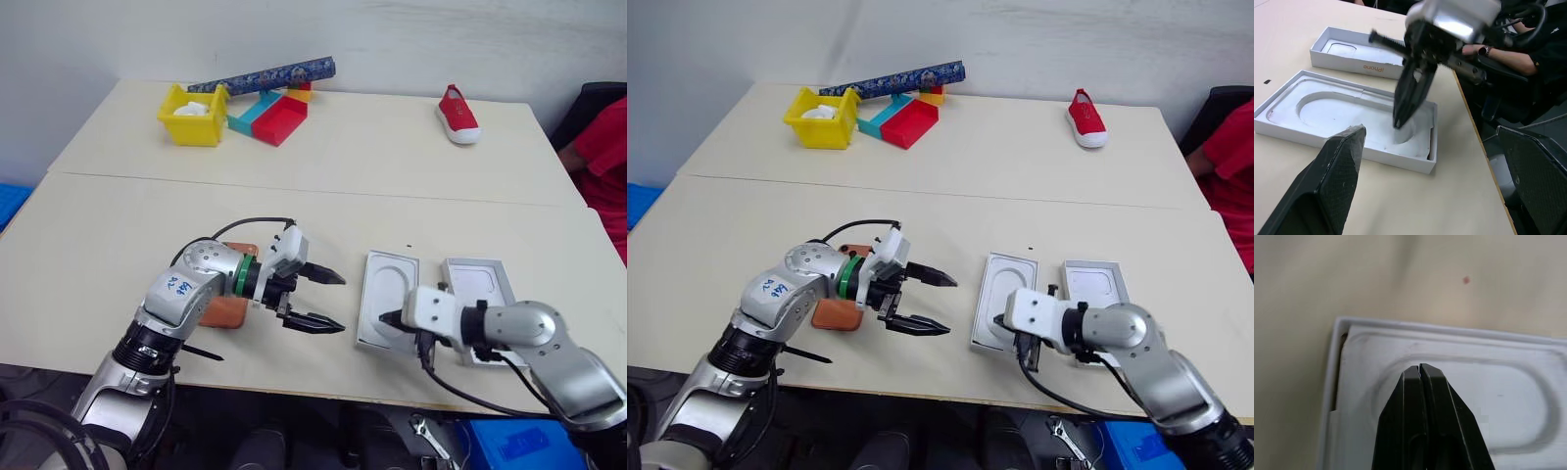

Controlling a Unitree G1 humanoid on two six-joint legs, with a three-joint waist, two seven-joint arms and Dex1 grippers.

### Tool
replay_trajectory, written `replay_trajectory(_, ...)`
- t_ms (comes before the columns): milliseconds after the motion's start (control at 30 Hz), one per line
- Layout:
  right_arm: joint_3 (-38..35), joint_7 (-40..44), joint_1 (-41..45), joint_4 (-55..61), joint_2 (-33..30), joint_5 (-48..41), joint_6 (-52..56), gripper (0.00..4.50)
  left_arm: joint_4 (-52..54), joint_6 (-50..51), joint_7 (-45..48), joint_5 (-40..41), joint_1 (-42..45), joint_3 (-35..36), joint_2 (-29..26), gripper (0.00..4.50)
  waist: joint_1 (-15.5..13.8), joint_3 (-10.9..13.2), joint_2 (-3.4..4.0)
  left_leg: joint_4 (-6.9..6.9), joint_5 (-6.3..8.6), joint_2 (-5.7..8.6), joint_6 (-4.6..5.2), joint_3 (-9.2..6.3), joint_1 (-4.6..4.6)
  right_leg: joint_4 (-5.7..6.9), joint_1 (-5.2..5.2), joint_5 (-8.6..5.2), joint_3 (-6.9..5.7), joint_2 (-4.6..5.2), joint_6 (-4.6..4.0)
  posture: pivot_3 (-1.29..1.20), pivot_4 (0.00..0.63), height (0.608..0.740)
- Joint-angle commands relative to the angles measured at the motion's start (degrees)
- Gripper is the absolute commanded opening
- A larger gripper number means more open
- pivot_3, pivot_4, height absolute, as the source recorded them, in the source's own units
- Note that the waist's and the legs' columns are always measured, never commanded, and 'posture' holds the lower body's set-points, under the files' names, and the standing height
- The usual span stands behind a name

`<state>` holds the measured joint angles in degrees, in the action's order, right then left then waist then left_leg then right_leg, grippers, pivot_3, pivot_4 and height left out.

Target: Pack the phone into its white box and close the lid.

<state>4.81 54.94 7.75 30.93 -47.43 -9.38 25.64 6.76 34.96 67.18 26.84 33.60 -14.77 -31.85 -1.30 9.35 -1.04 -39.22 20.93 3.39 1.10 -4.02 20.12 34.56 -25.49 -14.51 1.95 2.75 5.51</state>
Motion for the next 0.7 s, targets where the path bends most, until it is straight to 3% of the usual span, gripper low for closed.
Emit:
replay_trajectory(33,-6.1,2.0,0.1,4.3,-0.7,-7.9,3.5,0.02,2.1,2.1,-1.4,1.7,-1.6,5.3,-3.0,4.50,0.1,0.0,0.00,0.00,0.00,-0.02,-0.01,0.00,0.00,0.01,0.00,0.00,0.00,-0.02,-0.01,0.00,0.150,0.740)
replay_trajectory(333,-14.0,-0.8,0.2,10.0,0.7,-21.3,13.0,0.02,3.3,9.0,-6.0,4.9,-9.2,17.9,-11.5,4.50,-0.2,0.0,0.00,0.00,0.03,-0.05,0.02,-0.03,0.03,-0.02,0.00,-0.01,-0.01,0.01,-0.03,0.00,0.150,0.740)
replay_trajectory(533,-3.2,0.3,6.1,5.8,2.0,-15.5,5.5,0.02,-6.5,13.3,-3.6,5.6,-13.1,26.0,-21.5,4.50,0.4,0.0,0.01,0.03,0.04,-0.06,0.00,0.00,-0.03,-0.02,-0.01,-0.03,-0.02,0.00,-0.07,0.00,0.150,0.740)
replay_trajectory(700,7.8,0.5,12.9,-3.9,6.5,-7.5,-0.3,0.02,-14.7,18.5,0.3,5.8,-13.8,26.2,-28.1,4.50,0.6,0.0,0.00,0.05,0.03,-0.05,-0.02,0.00,-0.05,0.10,-0.02,-0.04,-0.04,0.02,-0.10,0.00,0.150,0.740)
